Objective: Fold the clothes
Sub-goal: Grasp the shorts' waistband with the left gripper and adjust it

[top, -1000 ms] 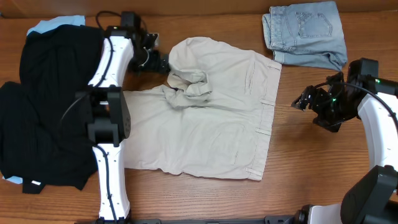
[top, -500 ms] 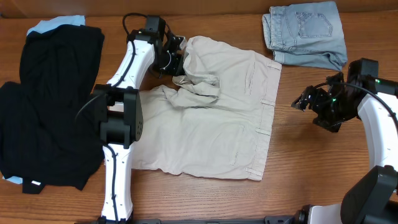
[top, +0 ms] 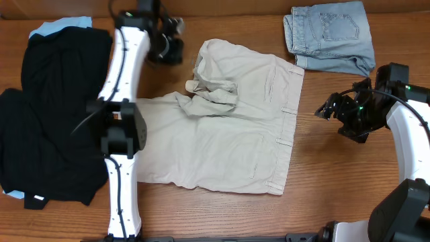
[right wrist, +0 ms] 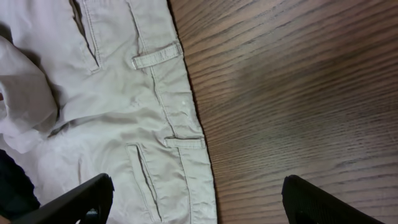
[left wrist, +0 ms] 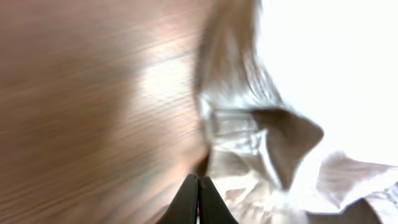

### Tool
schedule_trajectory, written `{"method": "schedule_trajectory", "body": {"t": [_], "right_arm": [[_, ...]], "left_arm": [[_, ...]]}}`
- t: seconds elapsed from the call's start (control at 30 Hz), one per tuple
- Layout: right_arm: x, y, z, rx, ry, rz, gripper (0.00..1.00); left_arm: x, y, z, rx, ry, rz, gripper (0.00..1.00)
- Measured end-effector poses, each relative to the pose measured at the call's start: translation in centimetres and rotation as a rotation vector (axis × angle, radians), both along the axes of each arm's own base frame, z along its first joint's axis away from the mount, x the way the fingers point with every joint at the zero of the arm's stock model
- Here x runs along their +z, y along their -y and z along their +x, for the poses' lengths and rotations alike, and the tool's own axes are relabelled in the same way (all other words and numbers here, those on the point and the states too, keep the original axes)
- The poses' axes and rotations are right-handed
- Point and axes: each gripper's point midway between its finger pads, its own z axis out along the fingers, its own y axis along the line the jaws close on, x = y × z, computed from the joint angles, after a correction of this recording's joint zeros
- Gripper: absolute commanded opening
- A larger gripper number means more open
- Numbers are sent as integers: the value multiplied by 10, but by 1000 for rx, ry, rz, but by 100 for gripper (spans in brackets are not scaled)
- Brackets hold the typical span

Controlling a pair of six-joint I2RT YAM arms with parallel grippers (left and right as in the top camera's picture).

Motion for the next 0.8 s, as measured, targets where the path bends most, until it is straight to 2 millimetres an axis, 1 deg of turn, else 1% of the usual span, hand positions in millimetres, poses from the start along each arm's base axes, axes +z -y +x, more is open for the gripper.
{"method": "schedule_trajectory", "body": {"t": [0.03,0.1,0.13,0.2,0.23,0.3,0.37,0.47,0.5,0.53,0.63,0.7,0.8], "right_arm": [[0,0,0,0,0,0,90],[0,0,0,0,0,0,91],[0,0,0,0,1,0,90],[0,0,0,0,0,0,90],[0,0,0,0,0,0,90],[0,0,0,0,0,0,90],[0,0,0,0,0,0,90],[0,0,-1,0,-4,1,90],[0,0,-1,0,-4,1,90],[0,0,-1,0,-5,1,90],[0,-1,-2,0,-11,3,90],[0,-1,-3,0,-14,4,90],[-1,-1,-5,0,-21,5,90]], "left_arm": [[11,-11,4,21,22,22,4],[23,-27,8,51,50,50,6],[27,-35,10,66,60,61,11],[29,-48,10,92,56,77,38],[28,-51,9,91,51,79,55],[25,-49,7,80,43,72,69],[22,-39,4,41,36,44,72],[13,-19,2,-13,17,-14,72],[7,-12,2,-29,9,-35,72],[-3,-3,2,-49,-6,-61,72],[-33,14,2,-84,-46,-101,73],[-56,23,-2,-118,-80,-113,75],[-80,34,-7,-169,-108,-119,76]]}}
